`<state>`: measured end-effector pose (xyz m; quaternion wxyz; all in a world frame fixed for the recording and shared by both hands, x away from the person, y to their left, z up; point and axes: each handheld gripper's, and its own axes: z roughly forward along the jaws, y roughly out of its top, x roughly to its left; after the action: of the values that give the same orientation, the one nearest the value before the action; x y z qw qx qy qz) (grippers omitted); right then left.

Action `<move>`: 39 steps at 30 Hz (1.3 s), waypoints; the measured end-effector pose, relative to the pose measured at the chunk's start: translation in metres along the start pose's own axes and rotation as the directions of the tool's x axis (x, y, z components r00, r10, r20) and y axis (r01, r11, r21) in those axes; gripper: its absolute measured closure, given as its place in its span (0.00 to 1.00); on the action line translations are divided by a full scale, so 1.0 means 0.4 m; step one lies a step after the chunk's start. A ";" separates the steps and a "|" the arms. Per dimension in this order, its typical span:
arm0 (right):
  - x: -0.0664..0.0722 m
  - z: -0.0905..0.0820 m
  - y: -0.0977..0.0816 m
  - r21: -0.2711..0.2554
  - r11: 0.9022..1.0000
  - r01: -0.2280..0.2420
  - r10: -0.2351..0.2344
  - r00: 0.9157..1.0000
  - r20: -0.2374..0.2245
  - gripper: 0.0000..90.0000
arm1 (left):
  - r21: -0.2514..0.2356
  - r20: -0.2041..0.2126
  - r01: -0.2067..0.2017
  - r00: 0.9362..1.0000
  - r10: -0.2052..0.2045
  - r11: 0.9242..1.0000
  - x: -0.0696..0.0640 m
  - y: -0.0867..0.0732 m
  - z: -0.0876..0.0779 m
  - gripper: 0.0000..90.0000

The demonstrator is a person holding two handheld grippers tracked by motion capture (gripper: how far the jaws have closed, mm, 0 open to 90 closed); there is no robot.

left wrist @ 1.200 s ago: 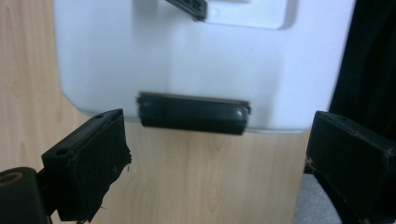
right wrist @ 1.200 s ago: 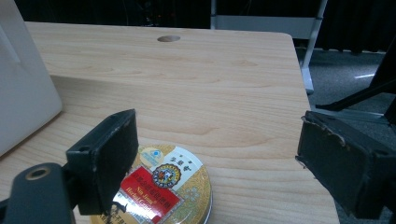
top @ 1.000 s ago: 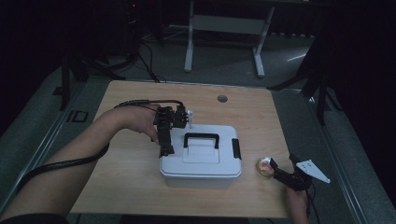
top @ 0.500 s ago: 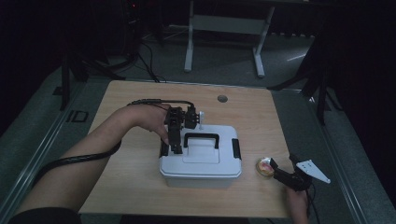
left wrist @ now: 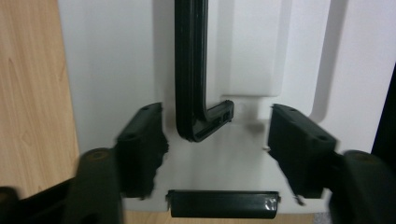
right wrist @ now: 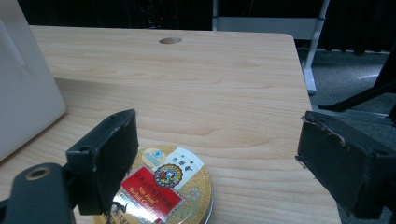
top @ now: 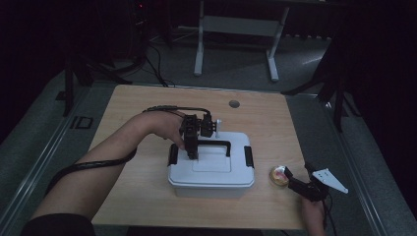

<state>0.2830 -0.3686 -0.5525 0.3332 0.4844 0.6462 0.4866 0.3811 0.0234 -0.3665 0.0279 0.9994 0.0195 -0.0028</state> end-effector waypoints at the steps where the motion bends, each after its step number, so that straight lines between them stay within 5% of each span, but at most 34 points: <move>1: 0.000 0.000 0.000 0.000 1.000 0.000 0.000 1.000 0.000 0.13 | -0.006 0.011 0.002 1.000 -0.002 1.000 0.000 0.002 0.000 0.45; 23: 0.000 0.000 0.000 0.001 1.000 0.002 -0.002 1.000 0.000 0.13 | 0.055 0.052 0.003 0.999 -0.006 0.998 0.001 0.040 0.014 0.91; 31: 0.001 0.000 0.000 0.002 1.000 0.004 -0.004 1.000 0.001 0.13 | 0.090 0.042 0.012 0.999 -0.016 0.996 -0.003 0.051 0.013 0.92; 39: 0.001 0.000 0.000 0.001 1.000 0.002 -0.002 1.000 0.001 0.13 | 0.075 0.040 0.014 0.999 -0.017 0.997 -0.005 0.048 0.006 0.93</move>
<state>0.2830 -0.3682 -0.5524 0.3336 0.4844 0.6467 0.4856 0.3800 0.0041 -0.3678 -0.0089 0.9993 0.0263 -0.0239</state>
